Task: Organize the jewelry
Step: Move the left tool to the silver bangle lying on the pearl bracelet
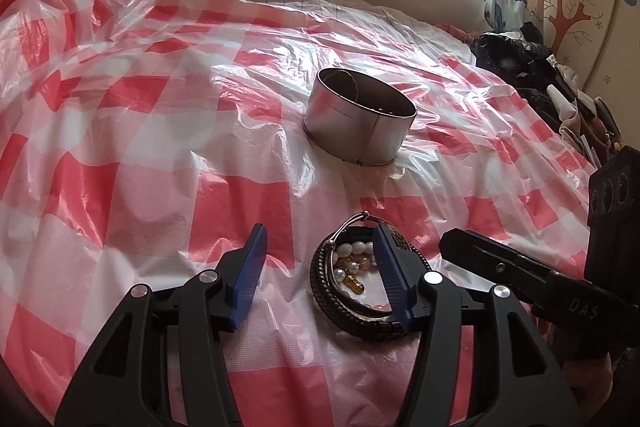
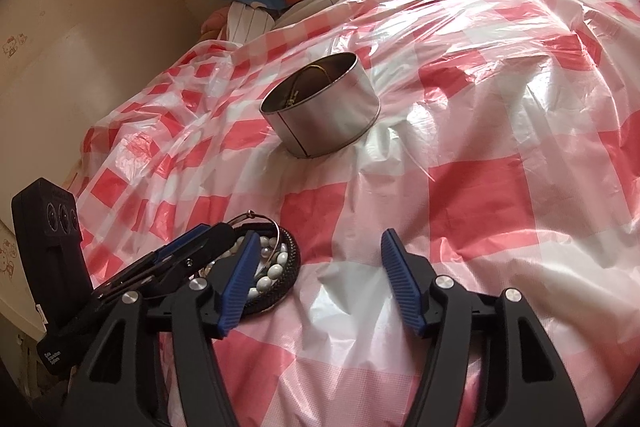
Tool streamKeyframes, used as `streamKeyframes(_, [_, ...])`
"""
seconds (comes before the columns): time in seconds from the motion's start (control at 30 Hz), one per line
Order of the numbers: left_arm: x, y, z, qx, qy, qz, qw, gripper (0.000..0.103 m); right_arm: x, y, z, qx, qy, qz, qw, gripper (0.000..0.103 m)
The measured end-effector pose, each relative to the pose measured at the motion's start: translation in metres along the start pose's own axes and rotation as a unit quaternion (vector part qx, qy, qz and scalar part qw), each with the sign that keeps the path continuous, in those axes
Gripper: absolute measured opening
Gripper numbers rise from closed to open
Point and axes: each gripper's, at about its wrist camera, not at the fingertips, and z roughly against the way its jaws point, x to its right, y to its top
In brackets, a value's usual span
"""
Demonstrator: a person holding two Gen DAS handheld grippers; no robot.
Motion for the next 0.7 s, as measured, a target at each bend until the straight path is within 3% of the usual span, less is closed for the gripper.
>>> streamKeyframes(0.2, [0.0059, -0.0004, -0.0007, 0.0, 0.02, -0.013, 0.9997, 0.06, -0.0001, -0.0001, -0.0001, 0.0, 0.0, 0.0, 1.0, 0.062])
streamKeyframes(0.7, [0.0093, 0.0002, -0.0016, -0.003, 0.04, -0.023, 0.9989, 0.064, -0.0001, -0.0005, 0.0, 0.0, 0.001, -0.001, 1.0, 0.063])
